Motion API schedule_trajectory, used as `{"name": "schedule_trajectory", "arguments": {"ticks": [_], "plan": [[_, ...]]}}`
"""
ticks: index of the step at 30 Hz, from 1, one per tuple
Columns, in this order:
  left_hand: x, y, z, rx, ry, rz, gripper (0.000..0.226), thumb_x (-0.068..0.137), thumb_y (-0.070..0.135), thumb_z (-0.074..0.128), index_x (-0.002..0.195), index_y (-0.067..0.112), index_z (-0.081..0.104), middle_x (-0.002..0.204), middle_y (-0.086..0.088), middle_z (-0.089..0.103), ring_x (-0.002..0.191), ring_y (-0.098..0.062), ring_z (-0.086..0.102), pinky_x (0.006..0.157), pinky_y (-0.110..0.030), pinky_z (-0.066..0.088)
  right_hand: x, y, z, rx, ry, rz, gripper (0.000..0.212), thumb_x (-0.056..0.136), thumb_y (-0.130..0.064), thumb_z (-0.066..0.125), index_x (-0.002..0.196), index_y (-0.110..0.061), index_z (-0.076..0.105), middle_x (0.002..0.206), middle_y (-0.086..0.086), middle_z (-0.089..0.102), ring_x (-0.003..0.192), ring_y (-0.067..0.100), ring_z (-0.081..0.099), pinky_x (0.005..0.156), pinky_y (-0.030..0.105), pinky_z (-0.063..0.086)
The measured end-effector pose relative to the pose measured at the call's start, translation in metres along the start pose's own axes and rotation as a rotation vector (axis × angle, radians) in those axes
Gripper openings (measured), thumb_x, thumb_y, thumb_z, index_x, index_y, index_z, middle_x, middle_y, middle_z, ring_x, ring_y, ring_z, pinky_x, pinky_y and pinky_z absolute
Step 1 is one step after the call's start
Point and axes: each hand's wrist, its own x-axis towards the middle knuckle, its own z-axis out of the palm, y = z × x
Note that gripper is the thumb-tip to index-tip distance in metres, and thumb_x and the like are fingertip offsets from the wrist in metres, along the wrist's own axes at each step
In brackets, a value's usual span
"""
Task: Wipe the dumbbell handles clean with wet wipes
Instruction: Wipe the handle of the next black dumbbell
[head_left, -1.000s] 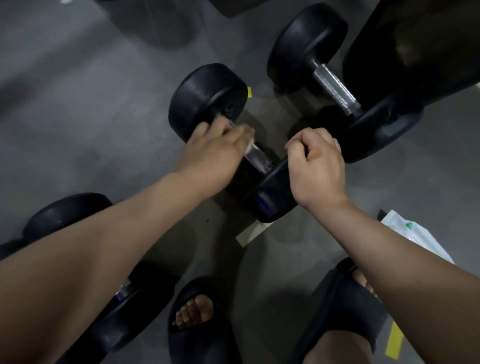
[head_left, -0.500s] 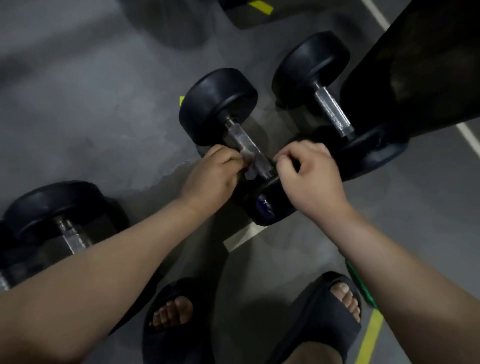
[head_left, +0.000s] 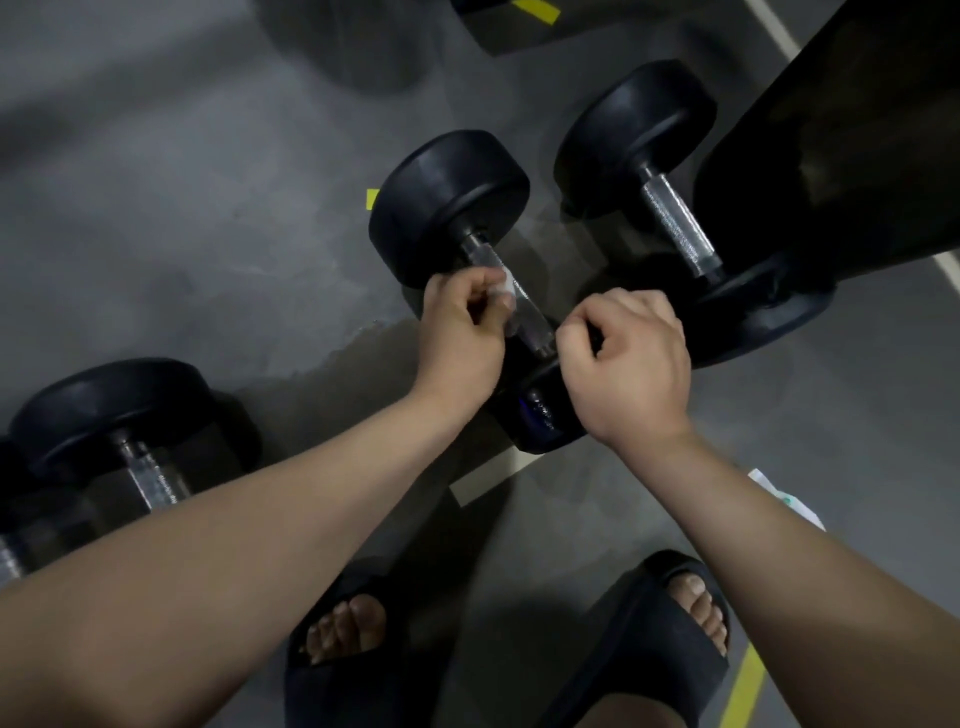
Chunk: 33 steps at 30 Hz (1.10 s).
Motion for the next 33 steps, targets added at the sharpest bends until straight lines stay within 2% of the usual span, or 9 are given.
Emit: {"name": "schedule_trajectory", "arguments": {"ticks": [3, 9, 12, 14, 17, 19, 24, 28, 33], "plan": [[-0.009, -0.007, 0.003, 0.059, 0.014, 0.107, 0.030, 0.095, 0.011, 0.065, 0.122, 0.024, 0.062, 0.126, 0.004, 0.042, 0.106, -0.002, 0.053, 0.092, -0.001, 0.037, 0.000, 0.001, 0.000, 0.011, 0.018, -0.010, 0.025, 0.084, -0.032, 0.049, 0.067, -0.019, 0.061, 0.074, -0.008, 0.061, 0.092, 0.022, 0.053, 0.085, 0.044, 0.047], [-0.008, -0.004, 0.006, -0.038, 0.059, 0.016, 0.033, 0.093, 0.012, 0.068, 0.123, 0.026, 0.066, 0.124, 0.008, 0.046, 0.106, 0.002, 0.056, 0.091, -0.005, 0.043, -0.001, 0.002, 0.000, 0.025, 0.033, -0.009, 0.025, 0.085, -0.033, 0.048, 0.067, -0.021, 0.060, 0.072, -0.011, 0.058, 0.091, 0.019, 0.051, 0.086, 0.043, 0.048], [-0.010, -0.003, 0.003, -0.065, -0.018, -0.001, 0.039, 0.091, 0.019, 0.073, 0.127, 0.030, 0.062, 0.130, 0.009, 0.043, 0.114, 0.000, 0.055, 0.091, -0.005, 0.045, 0.000, 0.003, 0.000, 0.031, 0.039, -0.012, 0.025, 0.085, -0.034, 0.048, 0.066, -0.021, 0.059, 0.071, -0.013, 0.055, 0.091, 0.018, 0.051, 0.086, 0.042, 0.048], [-0.012, -0.005, 0.000, -0.048, -0.069, -0.005, 0.043, 0.091, 0.019, 0.073, 0.130, 0.032, 0.060, 0.133, 0.010, 0.043, 0.116, 0.000, 0.055, 0.095, -0.011, 0.048, 0.000, 0.003, 0.000, 0.037, 0.041, -0.009, 0.025, 0.085, -0.033, 0.049, 0.066, -0.021, 0.059, 0.070, -0.012, 0.055, 0.091, 0.018, 0.050, 0.086, 0.042, 0.048], [-0.007, -0.006, -0.005, -0.050, -0.010, -0.006, 0.034, 0.091, 0.019, 0.071, 0.122, 0.033, 0.065, 0.126, 0.009, 0.056, 0.108, 0.000, 0.061, 0.098, -0.027, 0.054, -0.001, 0.003, 0.000, 0.036, 0.049, -0.010, 0.025, 0.085, -0.032, 0.050, 0.065, -0.020, 0.059, 0.070, -0.011, 0.056, 0.090, 0.018, 0.050, 0.085, 0.042, 0.048], [-0.004, -0.005, -0.009, -0.119, 0.020, -0.034, 0.024, 0.093, 0.020, 0.066, 0.113, 0.032, 0.070, 0.115, 0.010, 0.068, 0.103, -0.001, 0.065, 0.095, -0.029, 0.055, -0.002, 0.003, 0.001, 0.028, 0.045, -0.014, 0.025, 0.085, -0.032, 0.050, 0.065, -0.020, 0.059, 0.071, -0.011, 0.058, 0.090, 0.018, 0.051, 0.086, 0.043, 0.048], [0.003, -0.003, -0.009, -0.372, 0.038, -0.211, 0.015, 0.080, 0.022, 0.065, 0.091, 0.027, 0.074, 0.101, -0.008, 0.075, 0.099, -0.027, 0.070, 0.086, -0.041, 0.056, -0.003, 0.003, 0.002, 0.023, 0.050, -0.021, 0.025, 0.085, -0.032, 0.050, 0.065, -0.020, 0.059, 0.070, -0.010, 0.058, 0.091, 0.018, 0.050, 0.086, 0.040, 0.046], [0.010, -0.001, -0.005, -0.248, 0.099, -0.280, 0.011, 0.088, 0.019, 0.067, 0.096, 0.026, 0.071, 0.098, 0.002, 0.073, 0.091, -0.014, 0.069, 0.079, -0.030, 0.056, -0.002, 0.004, 0.001, 0.028, 0.049, -0.011, 0.025, 0.085, -0.032, 0.050, 0.065, -0.020, 0.058, 0.069, -0.010, 0.057, 0.090, 0.017, 0.051, 0.085, 0.042, 0.048], [0.012, 0.006, 0.005, -0.153, 0.208, -0.215, 0.018, 0.087, 0.013, 0.064, 0.084, 0.027, 0.055, 0.089, 0.002, 0.063, 0.076, -0.010, 0.059, 0.067, -0.019, 0.044, -0.003, 0.003, 0.002, 0.013, 0.058, -0.020, 0.025, 0.085, -0.031, 0.051, 0.065, -0.019, 0.059, 0.070, -0.009, 0.059, 0.090, 0.019, 0.051, 0.085, 0.041, 0.047]]}}
